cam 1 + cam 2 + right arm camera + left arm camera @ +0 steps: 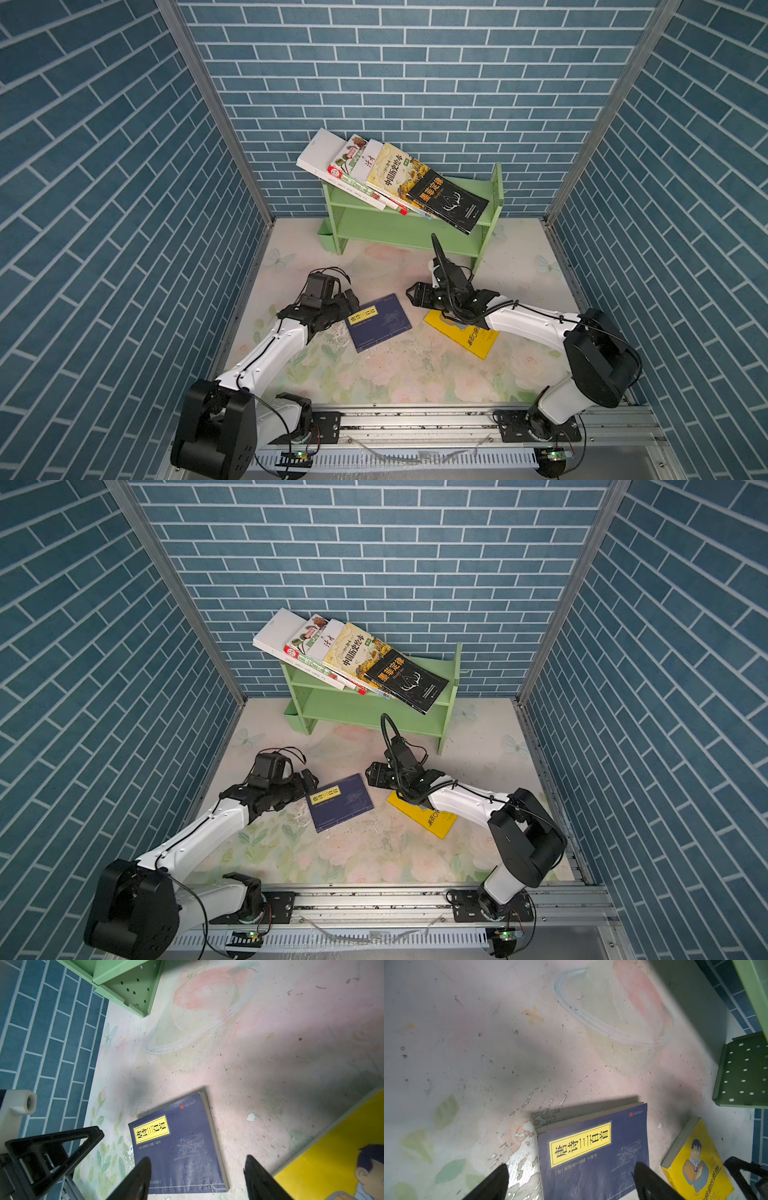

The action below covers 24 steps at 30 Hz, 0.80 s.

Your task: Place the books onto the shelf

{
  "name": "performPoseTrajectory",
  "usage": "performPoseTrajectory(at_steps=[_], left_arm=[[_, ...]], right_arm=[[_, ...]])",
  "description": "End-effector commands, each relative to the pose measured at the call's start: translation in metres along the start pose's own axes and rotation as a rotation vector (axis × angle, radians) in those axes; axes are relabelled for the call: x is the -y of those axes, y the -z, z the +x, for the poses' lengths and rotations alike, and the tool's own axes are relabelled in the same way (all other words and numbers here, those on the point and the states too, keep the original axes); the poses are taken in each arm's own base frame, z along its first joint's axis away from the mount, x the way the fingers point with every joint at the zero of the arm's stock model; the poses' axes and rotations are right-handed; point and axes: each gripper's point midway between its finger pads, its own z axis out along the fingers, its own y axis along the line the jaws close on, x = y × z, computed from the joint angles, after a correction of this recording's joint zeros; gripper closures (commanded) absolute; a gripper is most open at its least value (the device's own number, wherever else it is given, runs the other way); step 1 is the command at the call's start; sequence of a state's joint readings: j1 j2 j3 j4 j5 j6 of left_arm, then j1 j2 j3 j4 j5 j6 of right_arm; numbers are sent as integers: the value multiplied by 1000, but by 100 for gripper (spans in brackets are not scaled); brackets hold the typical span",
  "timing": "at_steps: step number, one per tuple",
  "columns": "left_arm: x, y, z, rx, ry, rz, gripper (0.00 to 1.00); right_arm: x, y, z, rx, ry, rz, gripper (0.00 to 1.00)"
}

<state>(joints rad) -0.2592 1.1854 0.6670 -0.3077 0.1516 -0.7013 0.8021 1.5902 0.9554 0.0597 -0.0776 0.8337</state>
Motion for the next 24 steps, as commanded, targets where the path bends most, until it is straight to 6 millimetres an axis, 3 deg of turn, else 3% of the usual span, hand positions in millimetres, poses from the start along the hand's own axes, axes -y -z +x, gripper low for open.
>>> performPoseTrajectory(at_steps=[1,6,17,24], left_arm=[[-2,-8,2,-15,13,3,4],[-11,-17,14,-42,49,-6,4],[-34,-14,37,-65,100,-53,4],[-30,-27,47,-98,148,-2,6]], right_arm=[[-15,-5,-3,-4,-16,-51,29],[-10,-19,11,-55,-10,-24,29],[-2,-47,40,-155,5,23,30],[1,-60,54,-224,5,47,32]])
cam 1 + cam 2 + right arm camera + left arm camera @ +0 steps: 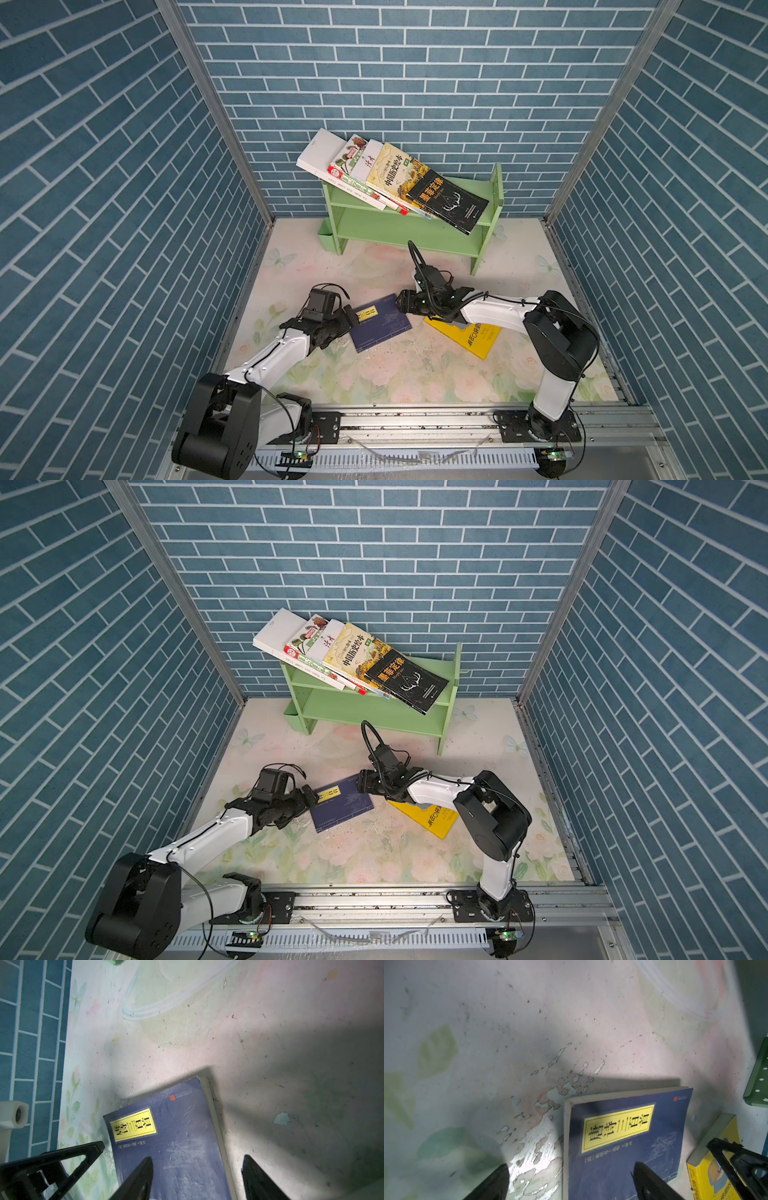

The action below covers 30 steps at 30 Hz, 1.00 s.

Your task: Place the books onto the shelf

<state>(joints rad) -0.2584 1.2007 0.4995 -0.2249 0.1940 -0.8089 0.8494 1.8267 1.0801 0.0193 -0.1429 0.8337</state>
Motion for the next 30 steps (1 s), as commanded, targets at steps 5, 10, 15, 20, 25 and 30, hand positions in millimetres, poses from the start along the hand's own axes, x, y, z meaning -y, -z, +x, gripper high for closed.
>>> performPoseTrajectory(at_steps=[5,10,15,20,25,30], left_arm=[[14,-4,-3,-3,17,80,8],[23,-6,-4,-8,10,126,9],[18,-13,0,-33,11,99,11],[7,-15,0,-29,4,45,11],[19,-20,-1,-36,-9,106,13],[38,-21,-3,-47,-18,192,19]], right_arm=[[-3,-12,17,-92,-15,-5,33],[-7,-21,23,-133,-23,-26,35],[-7,-25,26,-150,-27,-24,36],[-4,-24,28,-153,-28,-10,36],[-4,-26,29,-163,-29,-14,37],[-6,-30,30,-173,-30,-22,38]])
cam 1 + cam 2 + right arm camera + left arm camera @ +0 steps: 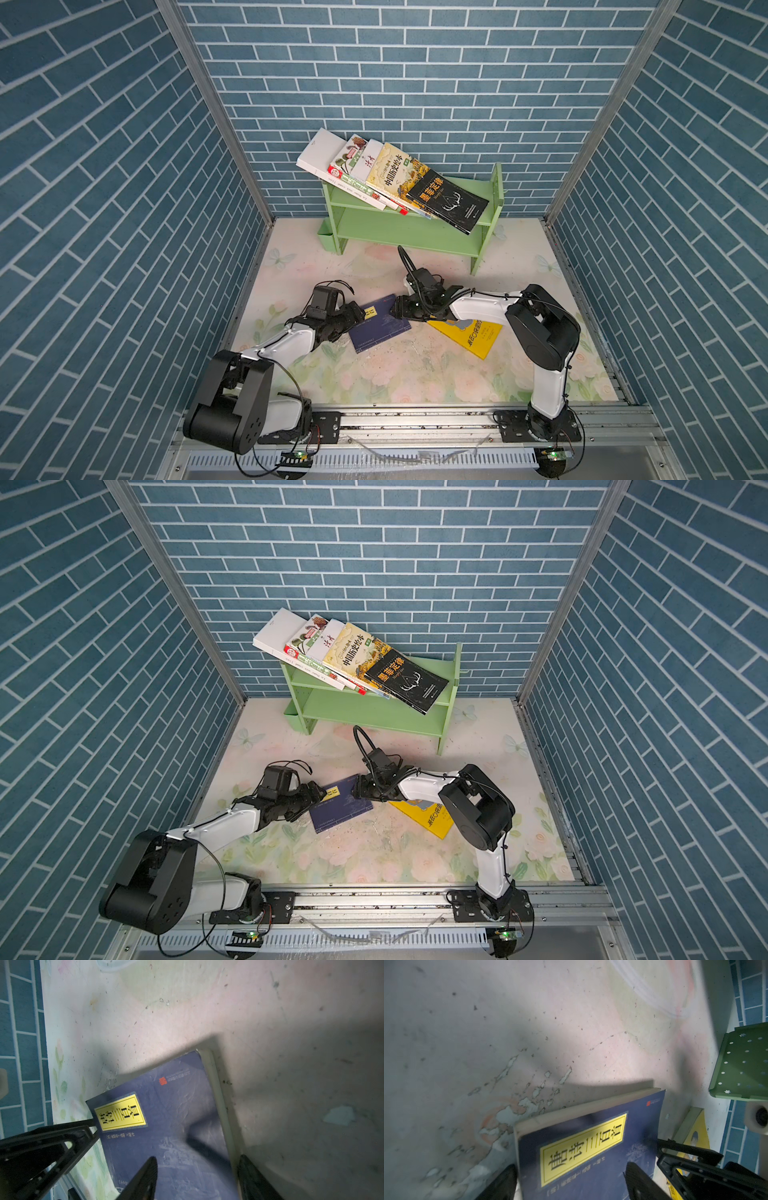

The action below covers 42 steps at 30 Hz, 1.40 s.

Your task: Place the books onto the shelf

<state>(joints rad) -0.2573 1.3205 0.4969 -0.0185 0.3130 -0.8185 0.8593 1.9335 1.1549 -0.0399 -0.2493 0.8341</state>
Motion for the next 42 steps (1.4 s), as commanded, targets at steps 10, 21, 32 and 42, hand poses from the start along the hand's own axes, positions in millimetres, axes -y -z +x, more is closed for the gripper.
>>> performPoseTrajectory(at_steps=[10,21,32,42], left_arm=[[26,22,-16,43,-74,49,21],[104,116,-99,371,-322,66,4],[235,185,-197,650,-478,255,0],[280,175,-256,741,-412,351,0]], right_arm=[[-8,3,-2,-1,-2,-8,40],[-86,147,-85,374,381,5,30],[-128,322,-176,874,522,180,9],[-79,357,-222,1024,267,235,9]])
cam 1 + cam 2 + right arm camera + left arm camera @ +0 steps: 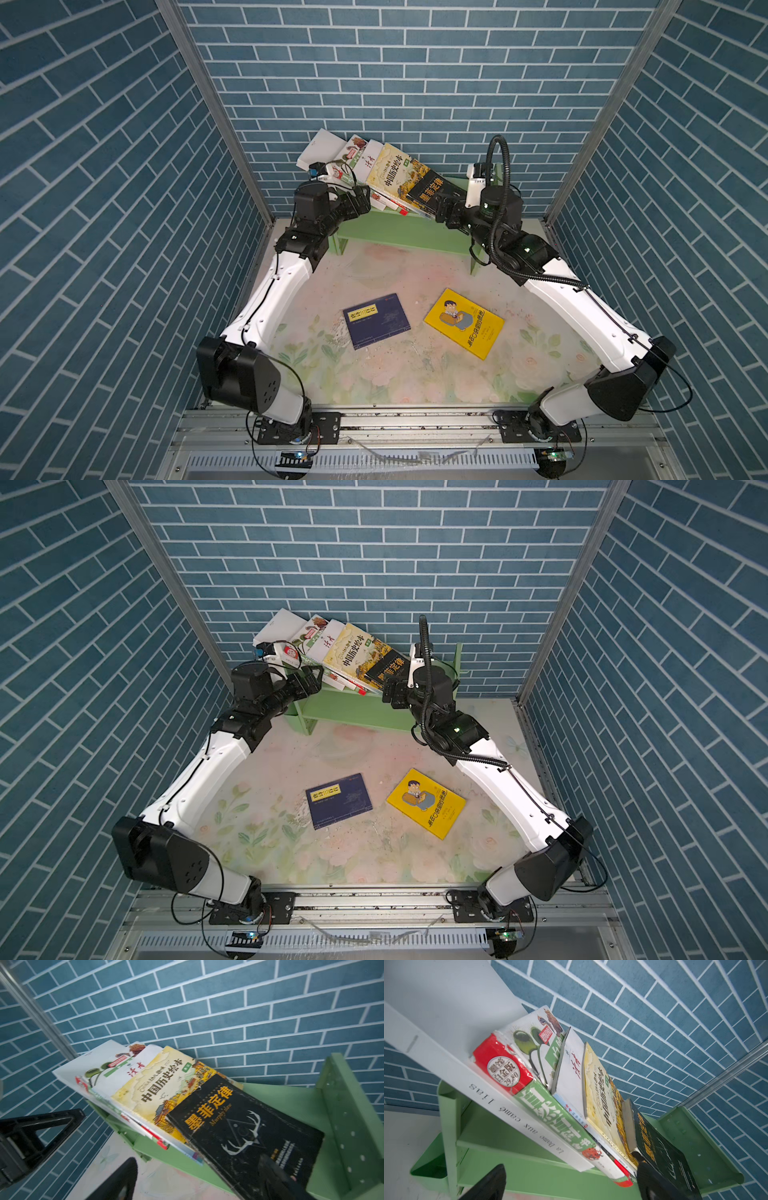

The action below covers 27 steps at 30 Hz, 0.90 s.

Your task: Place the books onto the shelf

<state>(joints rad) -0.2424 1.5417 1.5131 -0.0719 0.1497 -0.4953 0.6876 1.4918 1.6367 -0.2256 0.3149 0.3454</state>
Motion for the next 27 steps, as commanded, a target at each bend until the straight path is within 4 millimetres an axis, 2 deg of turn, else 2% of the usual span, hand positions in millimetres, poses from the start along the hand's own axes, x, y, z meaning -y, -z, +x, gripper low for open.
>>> performPoseTrajectory(at_steps=[1,4,9,18,27], left_arm=[[1,-10,-22,67,32,17,0],[-5,-20,-26,75,73,29,0],[-14,-30,-22,60,150,50,0],[1,-52,-17,40,189,171,0],[18,-49,-19,36,136,265,0]], right_arm=[[13,-8,2,19,-45,53,9],[16,-16,2,35,-64,45,9],[25,-34,18,-1,-116,68,9],[54,-59,49,-57,-203,152,10],[78,-68,76,-106,-308,253,10]])
